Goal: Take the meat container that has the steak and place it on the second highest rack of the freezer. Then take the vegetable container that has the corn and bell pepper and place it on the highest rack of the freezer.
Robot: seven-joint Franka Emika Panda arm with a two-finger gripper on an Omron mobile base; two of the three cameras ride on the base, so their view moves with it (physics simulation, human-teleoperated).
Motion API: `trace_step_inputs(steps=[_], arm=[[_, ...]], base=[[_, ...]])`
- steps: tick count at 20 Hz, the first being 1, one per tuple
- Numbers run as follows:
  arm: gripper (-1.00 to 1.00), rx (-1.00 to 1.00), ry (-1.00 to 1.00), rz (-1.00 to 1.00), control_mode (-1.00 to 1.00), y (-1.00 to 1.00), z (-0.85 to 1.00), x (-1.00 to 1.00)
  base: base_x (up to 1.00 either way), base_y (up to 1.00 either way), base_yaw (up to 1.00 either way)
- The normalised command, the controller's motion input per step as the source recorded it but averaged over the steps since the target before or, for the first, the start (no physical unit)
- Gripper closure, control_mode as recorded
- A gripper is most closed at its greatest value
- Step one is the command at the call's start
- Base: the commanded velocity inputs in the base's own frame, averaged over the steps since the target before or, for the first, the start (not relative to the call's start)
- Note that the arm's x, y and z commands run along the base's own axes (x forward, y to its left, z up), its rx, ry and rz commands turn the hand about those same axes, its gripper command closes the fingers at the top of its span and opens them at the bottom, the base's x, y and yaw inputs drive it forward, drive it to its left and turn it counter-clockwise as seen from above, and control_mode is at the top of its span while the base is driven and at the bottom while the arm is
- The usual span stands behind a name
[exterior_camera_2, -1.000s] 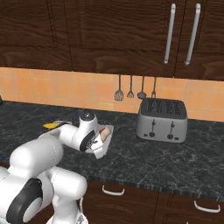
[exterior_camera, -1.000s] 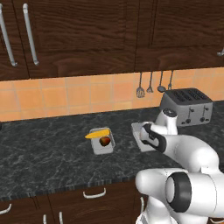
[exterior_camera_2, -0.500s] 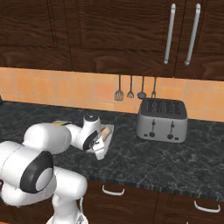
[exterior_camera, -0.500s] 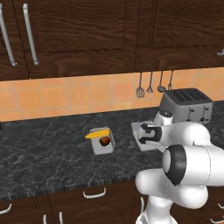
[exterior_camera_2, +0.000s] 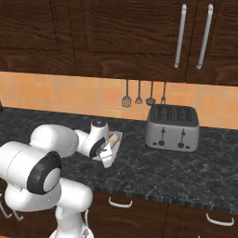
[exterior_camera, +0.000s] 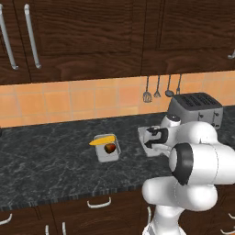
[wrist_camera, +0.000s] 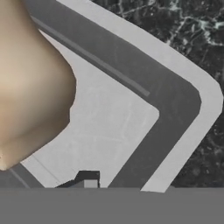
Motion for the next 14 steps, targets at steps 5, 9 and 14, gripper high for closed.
trace_step_inputs(steps=[5,9,14], arm=[[1.00,0.00,-0.05,0.00,-1.00,0.00,0.37,-0.45],[1.00,0.01,-0.09,0.00,-1.00,0.00,0.77,-0.38],[1.00,0.00,-0.18,0.05,-1.00,0.00,1.00,-0.64]], base=[[0.00,0.00,0.00],[0.00,0.00,0.00],[0.00,0.00,0.00]])
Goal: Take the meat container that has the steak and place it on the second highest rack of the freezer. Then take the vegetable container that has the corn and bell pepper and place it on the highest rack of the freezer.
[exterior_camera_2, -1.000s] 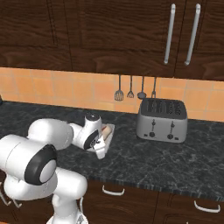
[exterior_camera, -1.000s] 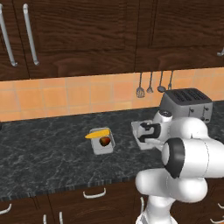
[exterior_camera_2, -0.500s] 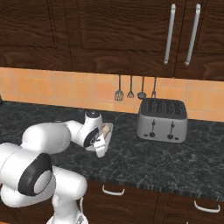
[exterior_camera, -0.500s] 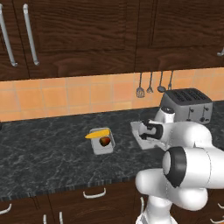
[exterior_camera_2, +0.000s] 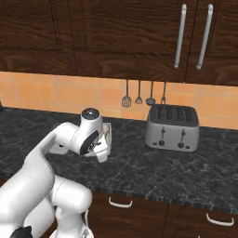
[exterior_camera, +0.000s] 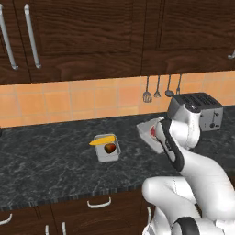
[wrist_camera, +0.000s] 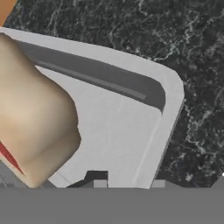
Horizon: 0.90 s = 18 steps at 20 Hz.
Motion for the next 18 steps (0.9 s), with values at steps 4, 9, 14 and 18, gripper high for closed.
trace_step_inputs(steps=[4,9,14,18], arm=[[1.00,0.04,-0.07,0.07,-1.00,0.00,1.00,-0.64],[1.00,0.06,-0.06,0.03,-1.00,0.00,1.00,-0.69],[1.00,0.12,0.05,0.00,-1.00,0.01,1.00,-0.57],[1.00,0.06,0.21,0.00,-1.00,0.16,1.00,-0.63]], base=[[0.00,0.00,0.00],[0.00,0.00,0.00],[0.00,0.00,0.00],[0.00,0.00,0.00]])
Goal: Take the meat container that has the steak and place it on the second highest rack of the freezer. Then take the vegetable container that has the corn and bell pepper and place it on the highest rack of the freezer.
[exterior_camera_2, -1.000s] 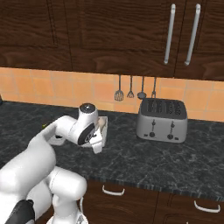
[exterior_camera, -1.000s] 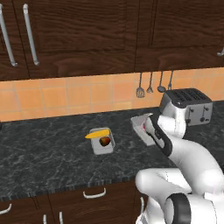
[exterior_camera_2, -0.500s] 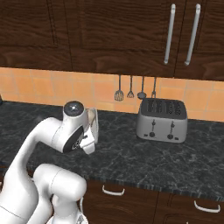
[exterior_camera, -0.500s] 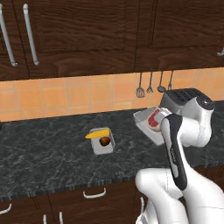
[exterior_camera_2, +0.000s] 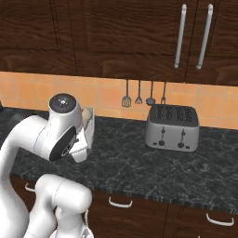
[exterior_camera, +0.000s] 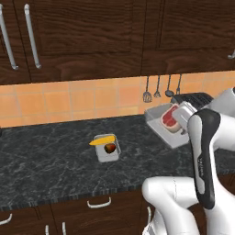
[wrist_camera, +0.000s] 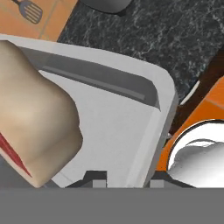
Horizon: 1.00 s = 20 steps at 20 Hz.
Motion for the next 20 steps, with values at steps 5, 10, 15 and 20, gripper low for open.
trace_step_inputs(steps=[5,10,15,20], arm=[[1.00,0.00,0.19,0.00,-1.00,0.17,0.98,-0.87],[1.00,0.00,-0.04,0.00,-1.00,0.00,0.45,-1.00],[1.00,0.00,-0.05,0.00,-1.00,0.00,0.00,-0.50],[1.00,0.00,-0.04,0.00,-1.00,0.08,0.00,0.05]], base=[[0.00,0.00,0.00],[0.00,0.00,0.00],[0.00,0.00,0.00],[0.00,0.00,0.00]])
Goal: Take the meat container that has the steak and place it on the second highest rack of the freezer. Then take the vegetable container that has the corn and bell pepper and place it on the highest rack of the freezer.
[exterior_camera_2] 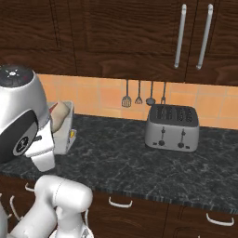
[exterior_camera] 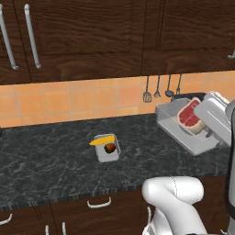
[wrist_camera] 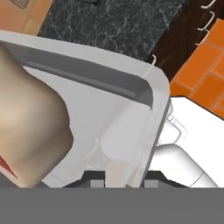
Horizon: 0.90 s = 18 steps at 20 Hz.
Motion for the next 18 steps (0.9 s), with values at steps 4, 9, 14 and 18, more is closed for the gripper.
trace_step_inputs(steps=[4,9,14,18], arm=[[1.00,0.00,0.00,0.00,1.00,0.00,0.00,0.02],[1.00,0.00,0.00,0.00,1.00,0.00,0.00,0.00],[1.00,0.00,0.00,0.00,1.00,0.00,0.00,0.00],[1.00,0.00,0.00,0.00,1.00,0.00,0.00,0.00]], base=[[-0.38,0.01,-0.05],[-0.94,0.00,-0.52],[-0.14,0.00,-0.98],[-0.01,0.00,-0.99]])
